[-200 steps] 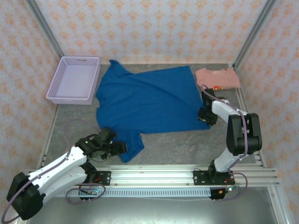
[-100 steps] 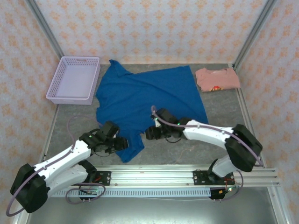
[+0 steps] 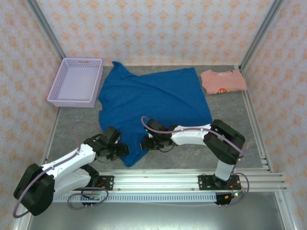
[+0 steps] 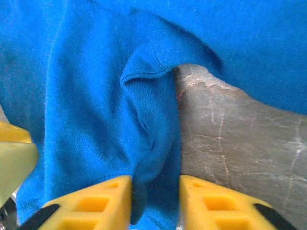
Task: Fold the inside-out t-shirt
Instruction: Smooth out the T-shirt at the center of the table.
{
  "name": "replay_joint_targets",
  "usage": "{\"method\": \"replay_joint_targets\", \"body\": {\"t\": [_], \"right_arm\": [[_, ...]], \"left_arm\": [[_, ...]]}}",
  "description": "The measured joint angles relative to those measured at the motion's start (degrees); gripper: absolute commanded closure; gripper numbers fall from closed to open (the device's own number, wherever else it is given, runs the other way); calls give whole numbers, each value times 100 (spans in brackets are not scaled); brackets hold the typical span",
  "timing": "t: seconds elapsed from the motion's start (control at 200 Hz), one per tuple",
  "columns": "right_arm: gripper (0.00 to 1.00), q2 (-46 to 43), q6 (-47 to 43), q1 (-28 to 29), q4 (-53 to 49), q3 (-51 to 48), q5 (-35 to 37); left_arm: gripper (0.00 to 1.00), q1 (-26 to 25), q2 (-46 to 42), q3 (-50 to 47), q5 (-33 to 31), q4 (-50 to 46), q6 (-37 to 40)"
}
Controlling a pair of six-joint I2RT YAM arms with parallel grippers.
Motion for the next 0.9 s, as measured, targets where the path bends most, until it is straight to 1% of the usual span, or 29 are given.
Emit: {"method": "replay_joint_targets", "body": {"t": [0.05,0.115,0.305,0.435,0.625,0.771,0.831,0.901], "right_arm": [[88,2,9,-2,-4,13,-2],[93,2,28,-2,-31,33,0],[97,-37,57,-2,-404,44,28],[96,-103,101,-4,-743,59,44],[89,-109,203,-31,-1054,118,42],[81,-109,221,-68,-1235,170,42],[77,-111,208,-68,-1309,205,42],[76,-142,190,-68,-1368,212,42]], "left_arm": [[59,0,0,0,-20,-7,17],[61,0,0,0,-48,-17,20],[66,-4,-11,0,-247,-133,13],[67,-26,-105,0,-520,-273,-11],[66,-57,-448,0,-977,-719,-118],[61,-105,-734,0,-1078,-977,-214],[57,-166,-879,0,-1056,-1073,-273],[52,-214,-1075,0,-907,-1139,-345]]}}
